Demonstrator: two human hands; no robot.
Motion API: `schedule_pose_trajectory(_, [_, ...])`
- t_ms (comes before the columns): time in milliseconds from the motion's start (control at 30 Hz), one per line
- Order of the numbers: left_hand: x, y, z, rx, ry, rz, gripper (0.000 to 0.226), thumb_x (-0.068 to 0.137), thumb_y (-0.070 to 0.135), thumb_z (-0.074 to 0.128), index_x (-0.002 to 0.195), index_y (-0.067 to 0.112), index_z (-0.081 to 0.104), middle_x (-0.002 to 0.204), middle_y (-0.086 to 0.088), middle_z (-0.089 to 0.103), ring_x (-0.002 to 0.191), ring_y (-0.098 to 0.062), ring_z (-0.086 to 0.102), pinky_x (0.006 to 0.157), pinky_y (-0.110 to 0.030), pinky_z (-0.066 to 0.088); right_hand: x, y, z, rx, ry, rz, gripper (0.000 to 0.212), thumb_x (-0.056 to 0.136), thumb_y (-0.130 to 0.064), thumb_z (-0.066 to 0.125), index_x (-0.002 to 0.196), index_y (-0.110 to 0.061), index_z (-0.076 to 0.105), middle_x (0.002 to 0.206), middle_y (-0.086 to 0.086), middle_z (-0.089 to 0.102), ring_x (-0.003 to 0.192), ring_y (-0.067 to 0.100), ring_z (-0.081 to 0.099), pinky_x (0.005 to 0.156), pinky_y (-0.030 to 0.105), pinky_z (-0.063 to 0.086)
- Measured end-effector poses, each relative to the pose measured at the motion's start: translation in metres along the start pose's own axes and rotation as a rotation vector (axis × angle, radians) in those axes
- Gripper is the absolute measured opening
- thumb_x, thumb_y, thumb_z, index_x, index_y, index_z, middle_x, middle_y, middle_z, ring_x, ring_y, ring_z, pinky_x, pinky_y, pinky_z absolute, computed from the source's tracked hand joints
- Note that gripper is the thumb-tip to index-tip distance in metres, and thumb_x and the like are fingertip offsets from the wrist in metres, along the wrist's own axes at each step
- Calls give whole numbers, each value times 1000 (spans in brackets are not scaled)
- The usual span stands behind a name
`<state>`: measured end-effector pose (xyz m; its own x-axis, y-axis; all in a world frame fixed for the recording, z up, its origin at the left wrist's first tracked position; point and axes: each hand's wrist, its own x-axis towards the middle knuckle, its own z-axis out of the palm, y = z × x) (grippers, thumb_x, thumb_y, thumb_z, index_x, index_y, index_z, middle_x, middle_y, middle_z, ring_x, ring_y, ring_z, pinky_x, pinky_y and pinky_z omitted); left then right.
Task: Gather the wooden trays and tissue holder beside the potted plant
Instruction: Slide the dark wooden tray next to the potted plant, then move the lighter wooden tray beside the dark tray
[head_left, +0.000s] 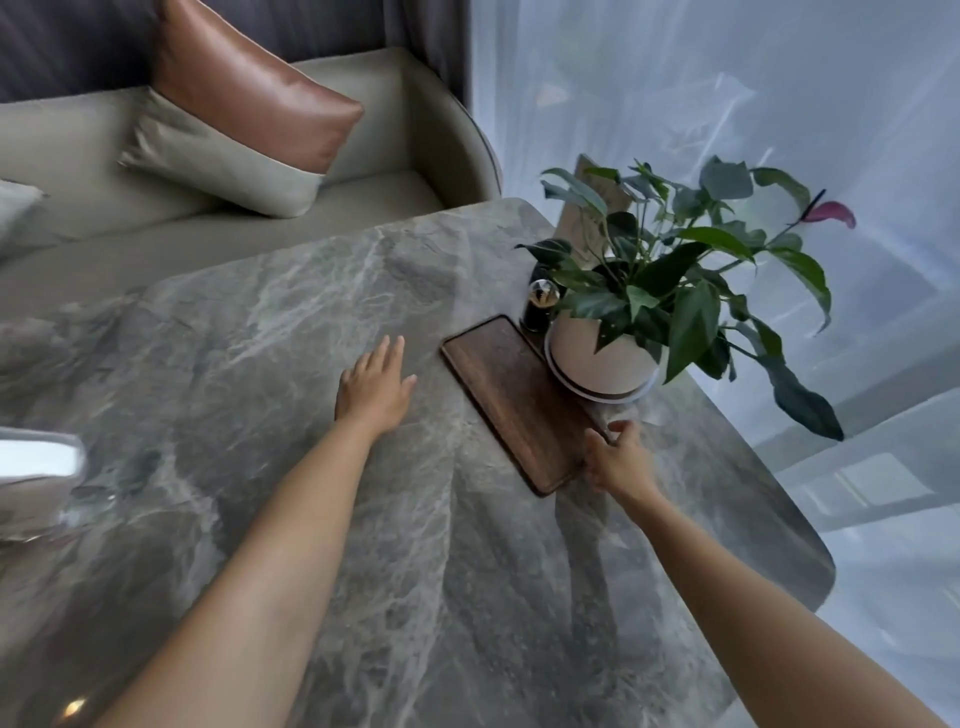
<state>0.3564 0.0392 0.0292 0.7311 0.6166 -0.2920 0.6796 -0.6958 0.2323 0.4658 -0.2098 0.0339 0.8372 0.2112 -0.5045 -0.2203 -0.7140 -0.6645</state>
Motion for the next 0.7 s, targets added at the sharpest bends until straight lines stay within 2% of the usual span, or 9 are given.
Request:
schedule_pose_trajectory(67, [-16, -20, -10, 62, 38, 22, 60, 102, 36, 28, 152, 19, 2, 163, -1, -4, 150, -21, 4, 122, -41, 10, -16, -13, 9, -79, 3, -96, 54, 93, -31, 46, 137, -4, 28, 138, 22, 47, 120, 40, 52, 101, 49, 43])
schedule_pose_trajectory(167, [-45, -49, -23, 137, 74, 49, 61, 101, 38, 27, 152, 19, -2, 162, 1, -8, 150, -15, -4, 122, -40, 1, -43, -36, 25, -198, -9, -238, 67, 95, -32, 43, 147, -5, 11, 153, 19, 25, 140, 34, 26, 112, 42, 26])
schedule_pose_trajectory(367, [-126, -123, -28, 191, 75, -6, 64, 100, 41, 26, 152, 17, -3, 162, -1, -7, 150, -14, -6, 122, -40, -4, -105, -78, 80, -465, -112, -572, 75, 96, -38, 35, 146, 3, -4, 159, 18, -4, 148, 26, -5, 119, 32, 1])
schedule_pose_trajectory(533, [-198, -196, -25, 202, 49, -134, 64, 100, 42, 24, 152, 16, -4, 162, -1, -9, 150, -15, -7, 122, -39, -4, -166, -103, 147, -654, -163, -743, 79, 95, -47, 27, 146, -2, -14, 157, 14, -19, 146, 25, -16, 120, 37, -4])
schedule_pose_trajectory(700, [-268, -274, -18, 225, 33, -254, 65, 100, 44, 24, 152, 16, -4, 162, 0, -9, 150, -15, -7, 122, -38, -4, -230, -113, 209, -746, -263, -898, 78, 96, -47, 25, 145, -4, -16, 157, 12, -22, 145, 24, -19, 119, 39, -5])
